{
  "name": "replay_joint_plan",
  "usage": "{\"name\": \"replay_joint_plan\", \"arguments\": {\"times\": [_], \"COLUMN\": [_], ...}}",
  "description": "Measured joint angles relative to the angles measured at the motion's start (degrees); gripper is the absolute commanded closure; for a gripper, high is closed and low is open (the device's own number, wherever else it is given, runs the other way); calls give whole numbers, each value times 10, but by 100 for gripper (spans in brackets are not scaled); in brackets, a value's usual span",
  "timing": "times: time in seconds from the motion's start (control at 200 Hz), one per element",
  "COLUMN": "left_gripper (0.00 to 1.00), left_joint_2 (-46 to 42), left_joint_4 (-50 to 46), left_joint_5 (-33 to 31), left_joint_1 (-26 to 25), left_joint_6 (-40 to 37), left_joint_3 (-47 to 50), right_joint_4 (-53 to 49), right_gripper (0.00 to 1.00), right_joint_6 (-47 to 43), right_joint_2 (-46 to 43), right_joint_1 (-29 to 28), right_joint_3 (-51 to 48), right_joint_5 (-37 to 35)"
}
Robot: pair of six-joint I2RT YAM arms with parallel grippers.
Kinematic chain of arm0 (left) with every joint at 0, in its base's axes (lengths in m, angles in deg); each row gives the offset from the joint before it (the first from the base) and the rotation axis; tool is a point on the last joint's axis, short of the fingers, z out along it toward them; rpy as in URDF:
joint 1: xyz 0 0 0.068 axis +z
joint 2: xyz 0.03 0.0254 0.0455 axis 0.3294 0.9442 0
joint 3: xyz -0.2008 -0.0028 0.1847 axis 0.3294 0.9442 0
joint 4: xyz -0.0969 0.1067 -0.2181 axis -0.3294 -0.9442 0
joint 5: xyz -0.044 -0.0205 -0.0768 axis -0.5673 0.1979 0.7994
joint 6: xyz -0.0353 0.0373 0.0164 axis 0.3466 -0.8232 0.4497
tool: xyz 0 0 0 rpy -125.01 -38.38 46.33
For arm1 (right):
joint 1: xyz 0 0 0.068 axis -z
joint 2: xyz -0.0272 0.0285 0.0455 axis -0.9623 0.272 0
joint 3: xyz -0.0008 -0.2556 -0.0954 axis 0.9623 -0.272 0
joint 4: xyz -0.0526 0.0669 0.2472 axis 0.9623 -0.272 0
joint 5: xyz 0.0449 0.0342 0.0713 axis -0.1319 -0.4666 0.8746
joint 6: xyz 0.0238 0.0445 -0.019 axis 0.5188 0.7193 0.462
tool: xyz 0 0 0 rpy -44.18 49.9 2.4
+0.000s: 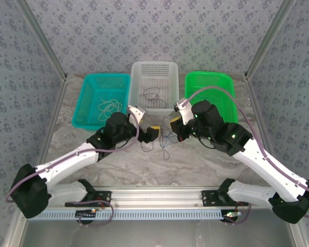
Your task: Untangle the cables
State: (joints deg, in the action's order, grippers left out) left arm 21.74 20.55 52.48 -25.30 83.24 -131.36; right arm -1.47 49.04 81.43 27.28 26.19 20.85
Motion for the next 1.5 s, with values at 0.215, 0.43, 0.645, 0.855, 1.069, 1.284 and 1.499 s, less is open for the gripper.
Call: {"name": "replay_joint_plan", "arguments": {"times": [0.215, 0.43, 0.645, 0.855, 1.069, 1.284, 1.499], "left_gripper": [14, 15, 26, 69, 98, 100, 100], "left_joint_2": [8, 4, 4, 34, 45, 45, 51], "left_joint_4": [30, 78, 89, 94, 68, 0, -59], "left_joint_5": [33, 56, 72, 94, 86, 59, 25], "left_joint_1": [-12, -21, -21, -21, -21, -21, -21], "left_joint_6": [-16, -18, -26, -28, -38, -36, -11], "left_joint_3": [0, 13, 17, 8, -32, -88, -152], "right_joint_4": [-3, -3, 9, 18, 20, -10, 2], "right_gripper": [100, 100, 100, 100, 75, 16, 6], "right_joint_6": [-6, -5, -6, -5, -3, 25, 49], "right_joint_2": [7, 15, 19, 13, 0, 8, -20], "right_joint_1": [-2, -2, -4, -6, 0, 20, 14], "right_joint_3": [0, 0, -1, -10, -37, -48, -108], "right_joint_5": [0, 0, 20, 35, 26, -73, -145]}}
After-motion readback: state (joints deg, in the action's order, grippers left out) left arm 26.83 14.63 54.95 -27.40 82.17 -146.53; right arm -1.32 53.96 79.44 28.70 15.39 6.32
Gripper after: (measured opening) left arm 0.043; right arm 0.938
